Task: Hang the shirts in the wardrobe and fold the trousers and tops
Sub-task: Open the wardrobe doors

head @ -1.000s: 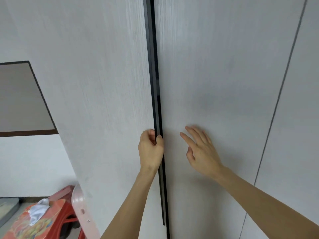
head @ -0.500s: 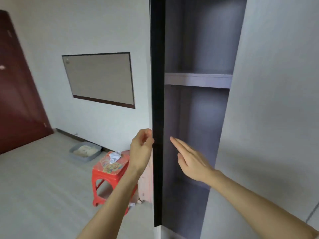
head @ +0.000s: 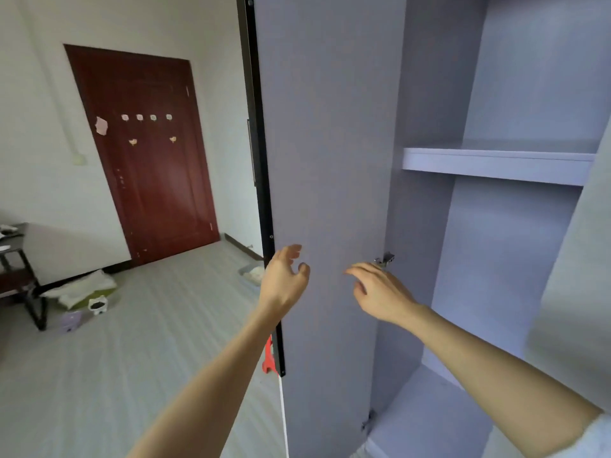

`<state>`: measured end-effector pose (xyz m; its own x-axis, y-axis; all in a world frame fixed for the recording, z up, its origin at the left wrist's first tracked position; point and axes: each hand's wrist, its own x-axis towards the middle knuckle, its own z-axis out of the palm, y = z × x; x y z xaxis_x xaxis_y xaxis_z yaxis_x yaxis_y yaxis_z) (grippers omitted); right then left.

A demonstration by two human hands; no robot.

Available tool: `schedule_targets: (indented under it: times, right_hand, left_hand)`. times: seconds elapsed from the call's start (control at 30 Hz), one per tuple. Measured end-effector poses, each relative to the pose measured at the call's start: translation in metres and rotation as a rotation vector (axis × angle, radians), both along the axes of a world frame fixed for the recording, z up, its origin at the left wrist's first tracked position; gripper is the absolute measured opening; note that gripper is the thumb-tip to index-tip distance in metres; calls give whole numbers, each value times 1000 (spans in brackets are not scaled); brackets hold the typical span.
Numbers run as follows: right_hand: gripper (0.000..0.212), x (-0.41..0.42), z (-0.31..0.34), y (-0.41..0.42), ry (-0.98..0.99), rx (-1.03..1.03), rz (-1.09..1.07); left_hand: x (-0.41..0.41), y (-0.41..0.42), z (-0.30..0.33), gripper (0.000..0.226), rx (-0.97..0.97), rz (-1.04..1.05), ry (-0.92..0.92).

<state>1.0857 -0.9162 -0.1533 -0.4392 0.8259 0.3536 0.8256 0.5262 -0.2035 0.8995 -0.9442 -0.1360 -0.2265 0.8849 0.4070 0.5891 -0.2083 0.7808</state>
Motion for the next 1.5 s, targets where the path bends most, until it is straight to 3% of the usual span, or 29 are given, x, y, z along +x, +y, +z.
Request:
schedule_targets:
  times: [0.13, 0.4, 0.47, 0.63, 0.73, 1.0, 1.13, 1.33, 1.5]
  right_hand:
    - [37, 51, 7, 0, 43, 33, -151]
    - [38, 221, 51, -5, 42, 197, -612]
    - [42, 255, 65, -13, 28, 228, -693]
    - [54, 310, 90, -38, -64, 251, -829]
    - [58, 327, 99, -50, -75, 212, -892]
    - [55, 317, 89, -82, 52, 102, -968]
    - [49, 286, 78, -103, 349, 267, -915]
    - [35, 240, 46, -172, 723, 662, -872]
    - [33, 235, 43, -251, 904, 772, -913]
  left_hand:
    - [46, 25, 6, 33, -63, -111, 74]
    - [233, 95, 49, 32, -46, -482, 113]
    - [283, 106, 64, 38, -49, -602, 65]
    - [391, 117, 100, 80, -57, -907, -158]
    - [430, 115, 113, 78, -44, -987, -292]
    - [424, 98, 114, 48, -127, -967, -343]
    - [374, 45, 105, 20, -9, -1068, -411]
    - [306, -54, 87, 47, 46, -1516, -355]
    - [325, -120, 96, 55, 26, -1779, -130]
